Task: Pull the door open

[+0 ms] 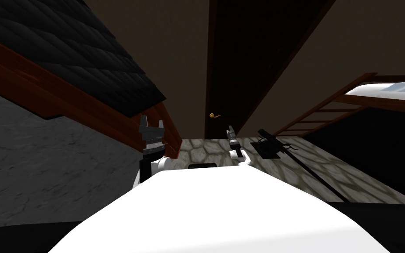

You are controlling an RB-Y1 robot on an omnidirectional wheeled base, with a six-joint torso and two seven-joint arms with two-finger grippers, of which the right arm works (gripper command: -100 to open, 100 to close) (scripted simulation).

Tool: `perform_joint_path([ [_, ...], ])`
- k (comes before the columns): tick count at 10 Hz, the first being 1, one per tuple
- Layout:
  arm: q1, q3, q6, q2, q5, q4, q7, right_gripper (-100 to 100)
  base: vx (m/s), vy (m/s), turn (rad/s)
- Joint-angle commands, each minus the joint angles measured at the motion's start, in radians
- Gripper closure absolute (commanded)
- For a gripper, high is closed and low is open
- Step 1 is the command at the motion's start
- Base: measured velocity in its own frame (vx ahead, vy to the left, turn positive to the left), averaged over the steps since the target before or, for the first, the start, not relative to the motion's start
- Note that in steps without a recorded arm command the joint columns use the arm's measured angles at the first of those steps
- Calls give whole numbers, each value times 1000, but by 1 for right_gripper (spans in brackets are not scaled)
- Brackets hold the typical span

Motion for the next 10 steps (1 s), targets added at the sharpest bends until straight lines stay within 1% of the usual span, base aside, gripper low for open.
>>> perform_joint_path([
  [1,-20,-3,-7,-5,6,41,-6,-100,97,22,-18],
  [10,-120,-21,-58,-31,37,267,-35,-100,99,27,-19],
])
